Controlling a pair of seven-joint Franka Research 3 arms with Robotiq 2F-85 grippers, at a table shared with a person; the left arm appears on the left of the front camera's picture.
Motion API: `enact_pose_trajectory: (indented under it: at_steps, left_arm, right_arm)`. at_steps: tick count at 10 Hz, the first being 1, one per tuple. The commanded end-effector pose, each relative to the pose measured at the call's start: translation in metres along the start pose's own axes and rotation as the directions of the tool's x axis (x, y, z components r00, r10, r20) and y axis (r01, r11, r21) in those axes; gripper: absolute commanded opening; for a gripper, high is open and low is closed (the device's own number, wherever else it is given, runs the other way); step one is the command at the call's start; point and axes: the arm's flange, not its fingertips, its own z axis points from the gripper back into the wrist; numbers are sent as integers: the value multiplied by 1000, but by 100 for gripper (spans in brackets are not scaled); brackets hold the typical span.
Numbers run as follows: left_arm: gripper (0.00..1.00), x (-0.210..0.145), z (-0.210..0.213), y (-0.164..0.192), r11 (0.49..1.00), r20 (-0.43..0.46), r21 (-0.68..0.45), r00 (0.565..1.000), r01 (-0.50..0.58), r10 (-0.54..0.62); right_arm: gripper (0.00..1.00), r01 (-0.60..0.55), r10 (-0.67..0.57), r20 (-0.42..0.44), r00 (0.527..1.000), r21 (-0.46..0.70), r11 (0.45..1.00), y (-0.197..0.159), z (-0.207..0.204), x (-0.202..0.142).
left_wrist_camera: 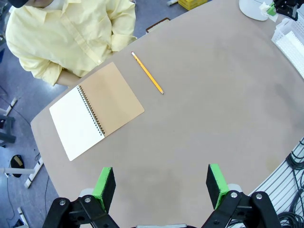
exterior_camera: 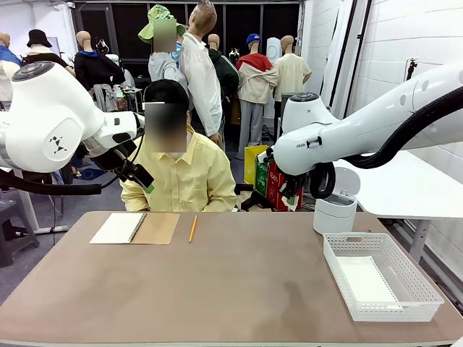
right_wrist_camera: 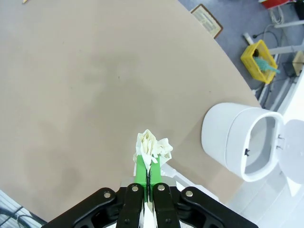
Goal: Sort the paper based on its condition.
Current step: If a person hands you a paper, place it in the Organizing basket , and if it's crumpled, put it in the Trash can.
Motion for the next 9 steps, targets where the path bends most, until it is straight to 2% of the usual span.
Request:
enact_pose_trajectory:
  at_steps: [1,2,3,6,9]
  left_arm:
    - [100,0,0,1,1000,1,-1,1000,0,0]
    - [100,0,0,1,1000,1,-1,1000,0,0]
    - [100,0,0,1,1000,1,-1,1000,0,0]
    - [100,0,0,1,1000,1,-1,1000,0,0]
    - [100,0,0,1,1000,1,-1,1000,0,0]
  right_arm:
    - [1,-10,10,-2,1000,3,1000,-1,-2,-2]
    - [1,0,0,0,1000,0,1000,0,0,0]
    - [1,4,-5,-53,999,-18,1000,-9,-5,2]
    - [1,65,-76,-114,991,-90,994,-49,-8,-1]
    - [1,113,-138,-109,984,-211,971,-94,-13,7]
